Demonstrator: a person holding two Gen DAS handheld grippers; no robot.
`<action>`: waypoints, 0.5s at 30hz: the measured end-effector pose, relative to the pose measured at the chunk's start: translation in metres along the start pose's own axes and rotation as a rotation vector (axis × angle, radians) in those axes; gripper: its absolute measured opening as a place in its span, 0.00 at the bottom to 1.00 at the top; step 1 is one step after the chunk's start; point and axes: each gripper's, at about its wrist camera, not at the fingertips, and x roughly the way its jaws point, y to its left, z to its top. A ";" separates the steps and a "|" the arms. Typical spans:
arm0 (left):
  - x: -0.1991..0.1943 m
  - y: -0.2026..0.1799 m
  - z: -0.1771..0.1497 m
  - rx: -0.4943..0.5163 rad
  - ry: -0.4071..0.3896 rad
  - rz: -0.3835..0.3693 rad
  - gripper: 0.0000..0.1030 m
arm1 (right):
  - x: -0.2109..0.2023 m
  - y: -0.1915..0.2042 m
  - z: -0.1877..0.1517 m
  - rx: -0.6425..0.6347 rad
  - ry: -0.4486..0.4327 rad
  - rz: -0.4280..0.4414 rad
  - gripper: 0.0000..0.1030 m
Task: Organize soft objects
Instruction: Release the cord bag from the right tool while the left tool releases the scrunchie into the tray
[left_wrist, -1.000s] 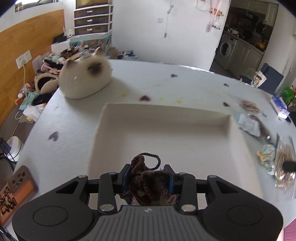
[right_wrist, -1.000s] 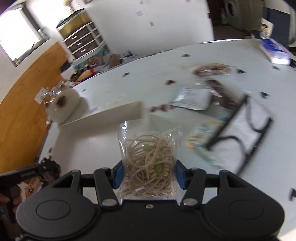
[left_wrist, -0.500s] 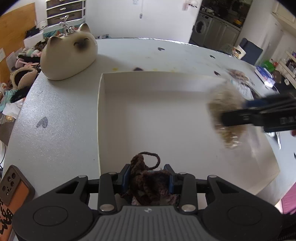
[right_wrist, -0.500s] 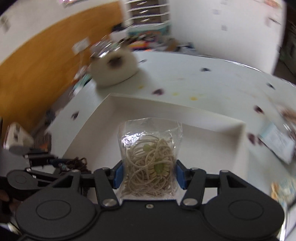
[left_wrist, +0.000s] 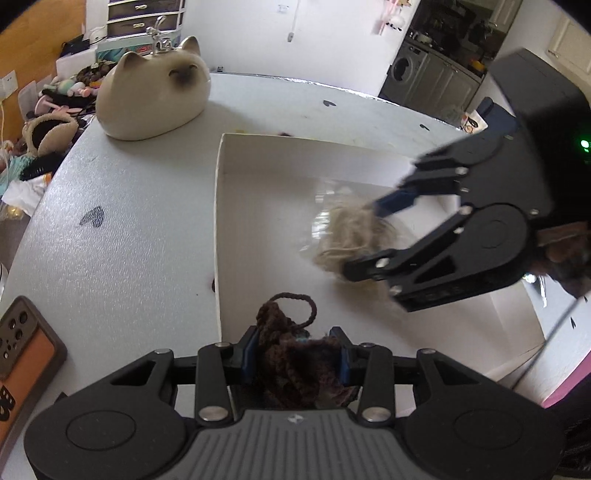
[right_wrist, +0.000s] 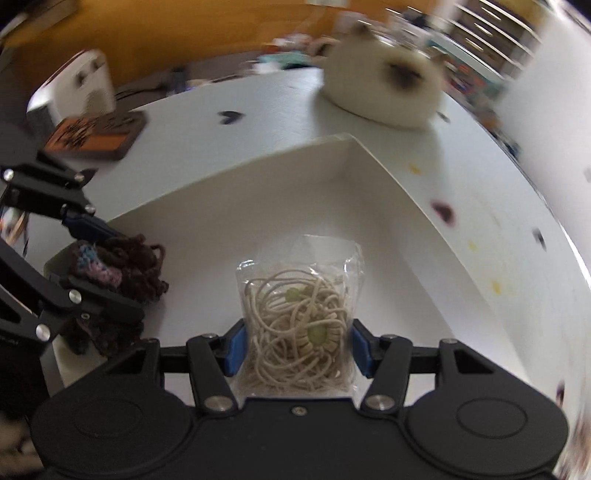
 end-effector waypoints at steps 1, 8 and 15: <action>0.000 0.000 -0.001 -0.008 -0.001 0.000 0.42 | 0.002 0.002 0.004 -0.043 -0.004 0.011 0.56; 0.000 -0.008 -0.001 -0.027 0.002 -0.020 0.64 | 0.003 0.010 0.029 -0.208 -0.057 0.134 0.81; -0.008 -0.014 -0.003 -0.040 -0.027 0.033 0.57 | -0.012 -0.037 0.034 0.156 -0.114 0.191 0.47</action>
